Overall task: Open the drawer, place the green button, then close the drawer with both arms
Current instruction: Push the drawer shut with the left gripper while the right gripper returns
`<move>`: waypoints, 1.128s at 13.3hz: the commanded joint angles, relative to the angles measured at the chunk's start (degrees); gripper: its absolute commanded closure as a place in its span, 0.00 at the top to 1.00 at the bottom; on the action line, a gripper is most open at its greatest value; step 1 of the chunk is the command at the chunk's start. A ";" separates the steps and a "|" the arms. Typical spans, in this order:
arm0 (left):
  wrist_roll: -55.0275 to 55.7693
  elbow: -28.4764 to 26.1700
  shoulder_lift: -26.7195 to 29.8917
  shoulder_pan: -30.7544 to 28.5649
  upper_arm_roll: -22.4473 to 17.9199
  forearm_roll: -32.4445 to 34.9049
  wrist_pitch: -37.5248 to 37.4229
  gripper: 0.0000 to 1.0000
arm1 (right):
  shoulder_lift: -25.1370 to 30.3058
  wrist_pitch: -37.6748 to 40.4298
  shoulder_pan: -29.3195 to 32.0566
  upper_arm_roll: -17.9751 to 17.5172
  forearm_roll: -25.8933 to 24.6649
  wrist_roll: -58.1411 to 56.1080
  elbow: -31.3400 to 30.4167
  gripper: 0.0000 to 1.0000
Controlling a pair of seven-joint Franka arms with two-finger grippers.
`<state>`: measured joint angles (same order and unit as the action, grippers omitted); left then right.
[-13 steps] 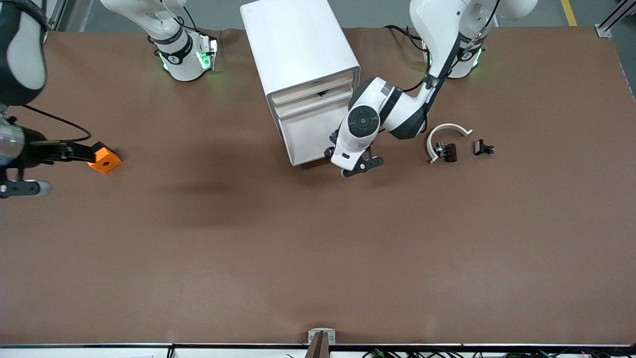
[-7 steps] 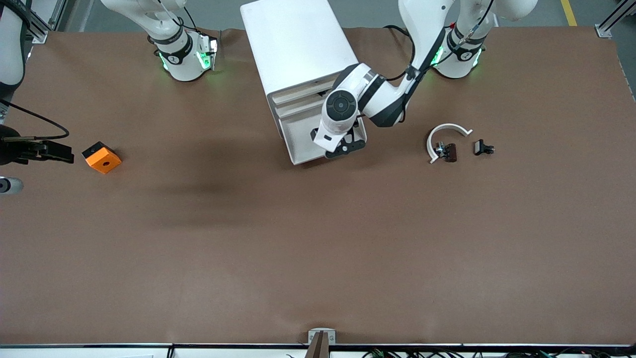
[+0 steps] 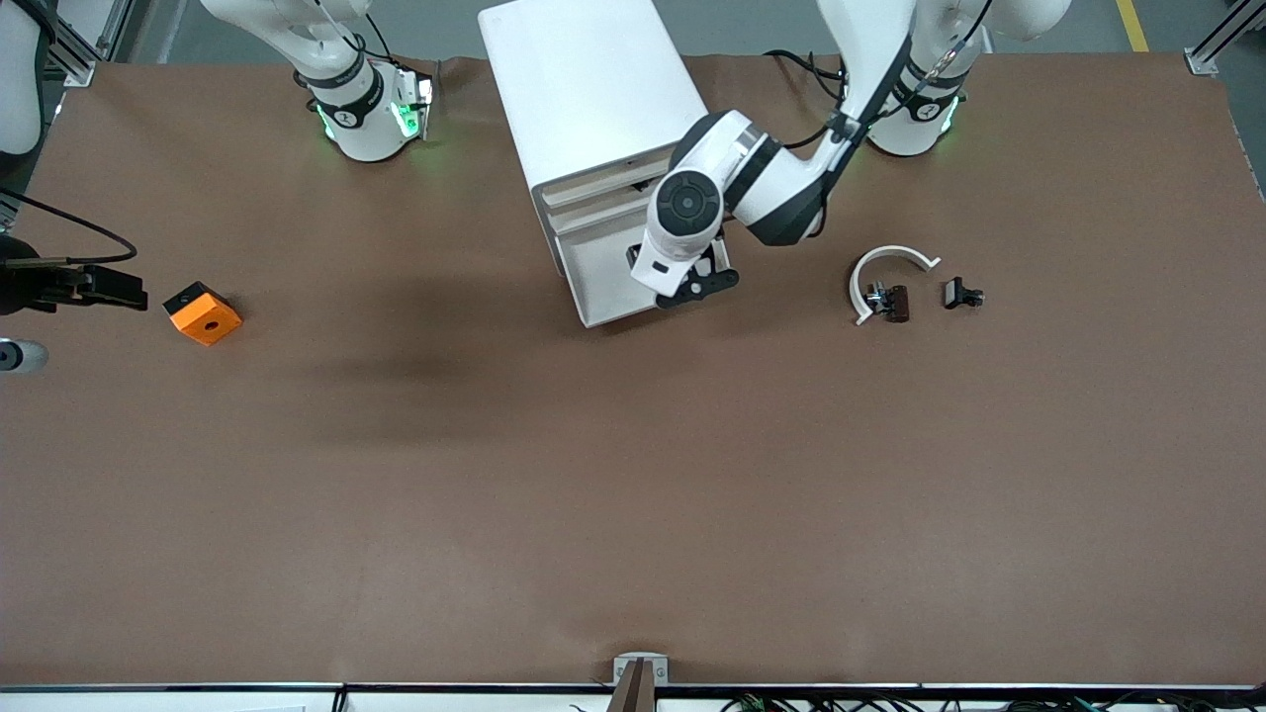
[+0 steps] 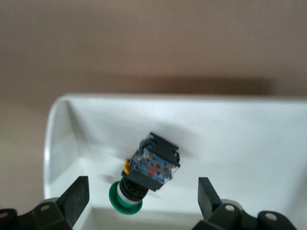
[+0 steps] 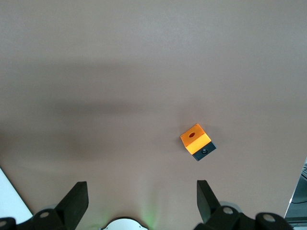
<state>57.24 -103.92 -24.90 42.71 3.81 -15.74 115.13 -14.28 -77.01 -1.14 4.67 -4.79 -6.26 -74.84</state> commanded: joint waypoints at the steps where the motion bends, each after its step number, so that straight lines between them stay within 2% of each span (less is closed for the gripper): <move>1: -1.60 3.62 -2.60 -3.59 0.23 0.62 -0.18 1.00 | 1.89 0.46 0.61 -0.80 -0.57 0.29 -0.13 1.00; 5: -4.05 4.42 -8.67 -5.17 -0.29 1.33 11.33 1.00 | 5.04 0.37 0.44 -0.80 -0.31 0.55 -0.13 1.00; 7: -5.11 3.90 -10.08 -5.26 -0.29 1.33 11.79 1.00 | 7.33 1.59 2.01 -0.71 3.71 7.79 -0.83 1.00; 10: -4.59 2.23 -9.83 -4.57 0.23 1.24 11.61 1.00 | 9.62 4.23 1.84 -1.24 4.26 12.41 -1.09 1.00; 15: -0.90 0.04 -8.94 -3.95 6.29 0.62 10.12 1.00 | 12.78 2.05 1.49 -1.24 4.35 12.76 -7.06 1.00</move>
<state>54.63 -101.54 -35.36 38.71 8.23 -15.64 125.63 -4.82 -72.96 -0.37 4.31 -1.17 5.17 -77.20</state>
